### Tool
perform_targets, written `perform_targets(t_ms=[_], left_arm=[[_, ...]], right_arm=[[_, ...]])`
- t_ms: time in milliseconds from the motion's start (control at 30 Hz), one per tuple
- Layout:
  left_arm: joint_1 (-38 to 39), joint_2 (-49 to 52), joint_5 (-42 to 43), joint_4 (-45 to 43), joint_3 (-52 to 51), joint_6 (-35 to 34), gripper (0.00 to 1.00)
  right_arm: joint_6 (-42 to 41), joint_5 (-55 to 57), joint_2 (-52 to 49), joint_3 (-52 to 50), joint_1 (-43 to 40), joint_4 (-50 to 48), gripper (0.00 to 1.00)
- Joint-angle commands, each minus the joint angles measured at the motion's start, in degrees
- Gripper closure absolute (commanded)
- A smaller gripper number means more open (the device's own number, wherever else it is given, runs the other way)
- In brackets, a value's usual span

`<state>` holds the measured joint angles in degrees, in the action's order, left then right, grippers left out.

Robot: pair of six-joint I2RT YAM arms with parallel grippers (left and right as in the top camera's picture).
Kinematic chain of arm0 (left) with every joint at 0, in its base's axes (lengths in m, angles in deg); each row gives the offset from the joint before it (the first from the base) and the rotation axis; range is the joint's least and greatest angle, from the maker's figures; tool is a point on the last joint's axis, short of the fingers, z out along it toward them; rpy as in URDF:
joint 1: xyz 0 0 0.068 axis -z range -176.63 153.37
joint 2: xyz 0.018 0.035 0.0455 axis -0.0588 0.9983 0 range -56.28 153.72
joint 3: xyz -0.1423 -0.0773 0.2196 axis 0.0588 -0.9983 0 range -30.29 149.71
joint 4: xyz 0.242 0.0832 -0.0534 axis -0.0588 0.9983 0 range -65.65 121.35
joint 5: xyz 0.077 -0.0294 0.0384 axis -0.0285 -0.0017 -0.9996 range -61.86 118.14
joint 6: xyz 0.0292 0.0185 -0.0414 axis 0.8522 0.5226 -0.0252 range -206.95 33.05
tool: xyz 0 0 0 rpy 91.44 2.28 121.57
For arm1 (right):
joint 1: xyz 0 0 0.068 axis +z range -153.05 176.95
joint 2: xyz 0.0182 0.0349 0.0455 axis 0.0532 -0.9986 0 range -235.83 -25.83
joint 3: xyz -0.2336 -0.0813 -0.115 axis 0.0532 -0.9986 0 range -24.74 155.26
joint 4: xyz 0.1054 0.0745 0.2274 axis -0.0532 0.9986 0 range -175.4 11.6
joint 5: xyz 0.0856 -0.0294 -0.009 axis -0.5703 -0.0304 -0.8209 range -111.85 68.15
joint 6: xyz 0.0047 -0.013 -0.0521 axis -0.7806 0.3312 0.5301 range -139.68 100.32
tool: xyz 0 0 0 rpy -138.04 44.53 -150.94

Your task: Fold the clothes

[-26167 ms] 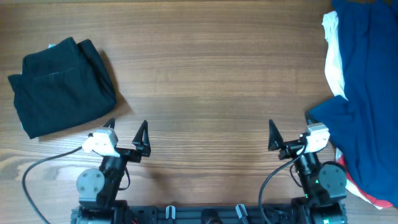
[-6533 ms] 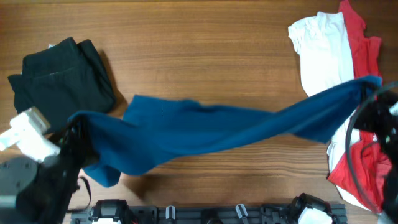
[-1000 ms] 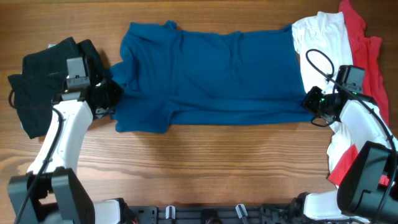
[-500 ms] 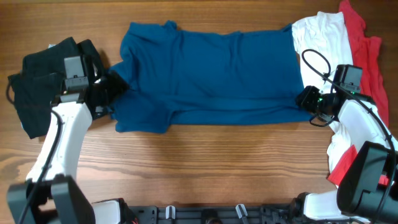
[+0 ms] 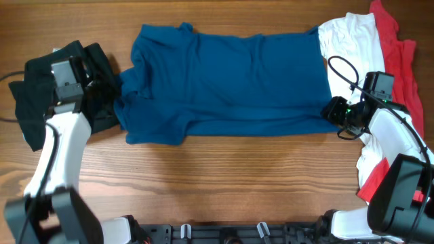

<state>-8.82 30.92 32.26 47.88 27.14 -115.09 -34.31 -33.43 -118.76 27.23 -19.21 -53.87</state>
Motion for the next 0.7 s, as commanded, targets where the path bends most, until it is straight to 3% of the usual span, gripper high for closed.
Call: perform_targets(t_ms=[0, 167, 467, 667], left_arm=[[-1.4, 6.1, -1.0, -0.2, -0.1, 0.7, 0.96], [-8.5, 11.5, -1.2, -0.1, -0.1, 0.7, 0.96], [-18.2, 11.3, 1.4, -2.4, 0.0, 0.8, 0.96], [-17.5, 11.0, 9.6, -3.6, 0.0, 1.8, 0.83]], right_arm=[[1.2, -0.7, -0.9, 0.0, 0.2, 0.8, 0.41], [2.6, -0.7, -0.9, 0.0, 0.2, 2.0, 0.41], [2.6, -0.7, -0.9, 0.0, 0.2, 2.5, 0.42], [2.6, -0.7, -0.9, 0.0, 0.2, 2.7, 0.42]])
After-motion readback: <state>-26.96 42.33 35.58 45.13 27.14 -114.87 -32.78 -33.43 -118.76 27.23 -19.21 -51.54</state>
